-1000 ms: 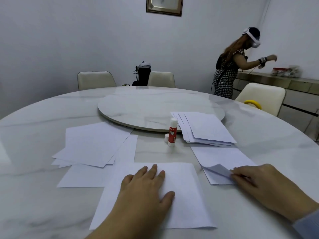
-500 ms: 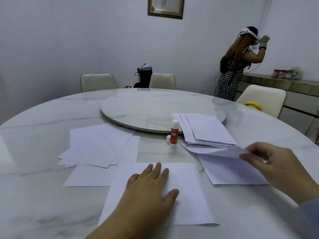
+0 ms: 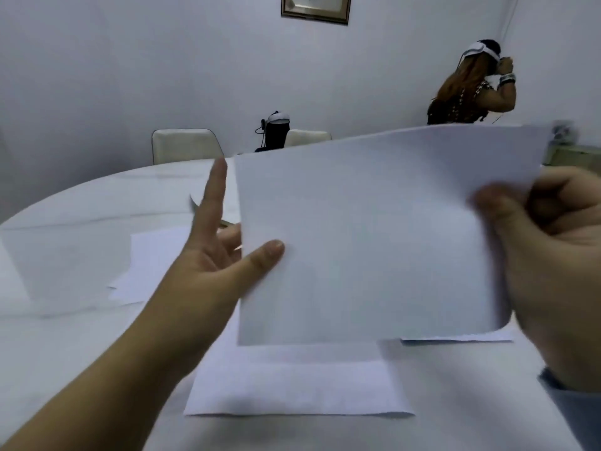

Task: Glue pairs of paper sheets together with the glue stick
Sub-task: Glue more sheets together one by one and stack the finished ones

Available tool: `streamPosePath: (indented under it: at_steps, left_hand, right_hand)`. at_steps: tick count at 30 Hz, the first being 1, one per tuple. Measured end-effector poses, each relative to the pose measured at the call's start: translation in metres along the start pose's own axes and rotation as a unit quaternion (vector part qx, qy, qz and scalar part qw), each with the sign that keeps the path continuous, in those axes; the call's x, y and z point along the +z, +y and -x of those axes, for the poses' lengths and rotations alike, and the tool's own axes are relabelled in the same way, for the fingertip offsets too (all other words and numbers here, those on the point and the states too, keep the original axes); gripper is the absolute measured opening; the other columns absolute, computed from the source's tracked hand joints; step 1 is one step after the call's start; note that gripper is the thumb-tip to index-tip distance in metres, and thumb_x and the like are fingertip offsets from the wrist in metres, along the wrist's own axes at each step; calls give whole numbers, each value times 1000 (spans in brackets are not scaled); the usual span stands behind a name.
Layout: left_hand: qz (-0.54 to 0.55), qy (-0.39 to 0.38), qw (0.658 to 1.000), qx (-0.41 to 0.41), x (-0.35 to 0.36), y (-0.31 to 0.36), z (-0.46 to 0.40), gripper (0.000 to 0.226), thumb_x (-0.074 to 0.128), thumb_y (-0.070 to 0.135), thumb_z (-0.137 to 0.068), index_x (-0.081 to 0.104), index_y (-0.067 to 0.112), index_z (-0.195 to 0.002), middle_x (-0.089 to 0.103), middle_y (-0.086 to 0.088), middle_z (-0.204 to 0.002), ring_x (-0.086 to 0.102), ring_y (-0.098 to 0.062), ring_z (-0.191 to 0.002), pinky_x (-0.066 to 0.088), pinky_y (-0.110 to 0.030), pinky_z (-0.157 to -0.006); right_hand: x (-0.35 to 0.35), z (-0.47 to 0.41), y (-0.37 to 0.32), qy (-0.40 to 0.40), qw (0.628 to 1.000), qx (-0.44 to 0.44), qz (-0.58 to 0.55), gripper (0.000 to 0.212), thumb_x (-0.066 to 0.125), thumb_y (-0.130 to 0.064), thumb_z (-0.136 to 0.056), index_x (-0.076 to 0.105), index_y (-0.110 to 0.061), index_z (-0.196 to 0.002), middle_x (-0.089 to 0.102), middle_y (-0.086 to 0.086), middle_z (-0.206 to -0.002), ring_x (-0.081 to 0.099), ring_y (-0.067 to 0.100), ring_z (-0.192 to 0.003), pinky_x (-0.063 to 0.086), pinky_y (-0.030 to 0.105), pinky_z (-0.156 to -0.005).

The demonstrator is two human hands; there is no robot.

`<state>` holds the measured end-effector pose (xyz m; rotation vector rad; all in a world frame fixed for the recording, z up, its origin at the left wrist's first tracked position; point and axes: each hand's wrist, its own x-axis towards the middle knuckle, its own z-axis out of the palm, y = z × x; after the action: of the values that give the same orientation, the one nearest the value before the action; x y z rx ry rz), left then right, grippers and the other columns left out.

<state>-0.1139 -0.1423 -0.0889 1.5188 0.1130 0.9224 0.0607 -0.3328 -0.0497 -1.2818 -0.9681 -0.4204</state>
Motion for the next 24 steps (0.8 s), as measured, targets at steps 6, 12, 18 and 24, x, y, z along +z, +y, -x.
streamPosePath:
  at_steps: [6,12,18,24]
  left_hand:
    - [-182,113,972,-98,-22,-3,14,31,75,12,-72,68,36,-91,73,4,-85,71,-16,-66,54,-25,-51]
    - [-307,33,922,-235,-43,-20,25,16,73,27,-79,72,43,-81,68,1,-68,60,-16,-66,39,-24,-70]
    - [-353,38,902,-247,-47,-30,26,12,74,29,-76,70,40,-75,71,5,-63,60,-4,-52,43,-24,-64]
    - [-286,49,920,-263,-53,-34,28,17,72,22,-79,74,38,-81,75,7,-79,70,-8,-76,50,-31,-89]
  right_hand:
    - [23,40,26,-167,928,285,-175,59,68,-17,-69,55,-49,-117,76,10,-87,74,25,-75,59,31,-57]
    - [21,58,51,-203,892,403,-43,24,78,-4,-70,79,-19,-89,76,5,-79,73,13,-76,55,19,-62]
    - [25,62,53,-226,877,425,6,16,77,-12,-76,80,-28,-78,77,-2,-81,73,16,-76,53,19,-64]
    - [26,65,61,-201,889,411,-3,13,75,-18,-77,80,-29,-82,77,-5,-90,70,20,-92,53,32,-87]
